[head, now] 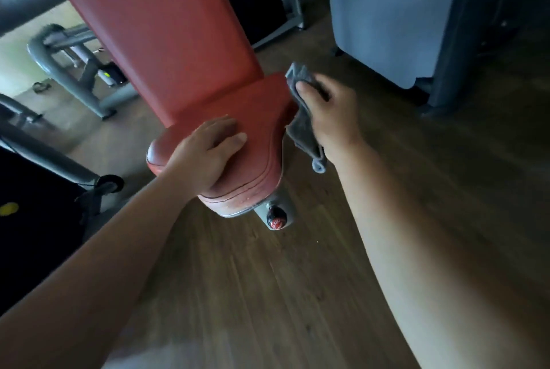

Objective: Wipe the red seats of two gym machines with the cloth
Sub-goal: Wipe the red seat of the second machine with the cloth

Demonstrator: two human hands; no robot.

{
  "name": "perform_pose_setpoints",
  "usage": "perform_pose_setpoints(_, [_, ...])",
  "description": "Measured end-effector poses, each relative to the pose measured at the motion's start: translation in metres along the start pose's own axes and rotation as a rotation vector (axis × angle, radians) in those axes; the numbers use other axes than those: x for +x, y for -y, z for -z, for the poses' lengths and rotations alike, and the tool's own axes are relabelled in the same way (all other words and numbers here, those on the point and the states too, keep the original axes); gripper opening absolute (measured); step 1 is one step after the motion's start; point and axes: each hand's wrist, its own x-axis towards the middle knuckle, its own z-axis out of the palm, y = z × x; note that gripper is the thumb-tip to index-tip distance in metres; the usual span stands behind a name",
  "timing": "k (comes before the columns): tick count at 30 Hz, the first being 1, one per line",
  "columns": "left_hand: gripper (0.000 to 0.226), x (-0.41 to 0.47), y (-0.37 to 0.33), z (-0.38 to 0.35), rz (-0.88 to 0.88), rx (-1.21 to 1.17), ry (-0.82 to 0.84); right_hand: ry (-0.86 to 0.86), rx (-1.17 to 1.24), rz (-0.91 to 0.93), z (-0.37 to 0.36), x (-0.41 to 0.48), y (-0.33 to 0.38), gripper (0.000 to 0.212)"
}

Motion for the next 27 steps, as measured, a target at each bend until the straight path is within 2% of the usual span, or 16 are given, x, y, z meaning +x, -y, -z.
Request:
perform_pose_setpoints(3, [0.044,0.006,-0.002,0.001,-0.002,-0.062,-0.010,-0.038,0.222,-0.148,0.010,-0.026,-0.024,0.012])
perform_pose_setpoints(6, [0.045,0.008,-0.007,-0.007,0.015,-0.096,0.075,-0.071,0.459,-0.281,0.004,-0.053,-0.043,0.013])
perform_pose_setpoints(12, [0.062,0.013,-0.003,-0.011,0.008,-0.061,0.087,-0.032,0.711,-0.316,-0.023,-0.084,-0.054,0.021])
perform_pose_setpoints(14, [0.068,0.014,0.001,-0.012,0.010,-0.078,0.096,-0.041,0.706,-0.305,-0.027,-0.089,-0.049,0.023])
perform_pose_setpoints(17, [0.062,0.018,0.007,-0.015,-0.001,-0.114,0.096,-0.041,0.654,-0.282,-0.039,-0.095,-0.039,0.030])
perform_pose_setpoints(23, [0.067,0.018,0.008,-0.017,-0.015,-0.086,0.108,-0.064,0.339,-0.280,-0.054,-0.121,-0.003,0.047])
perform_pose_setpoints(27, [0.078,0.017,0.003,-0.017,-0.022,-0.029,0.124,0.007,0.150,-0.156,-0.044,-0.143,0.010,0.050])
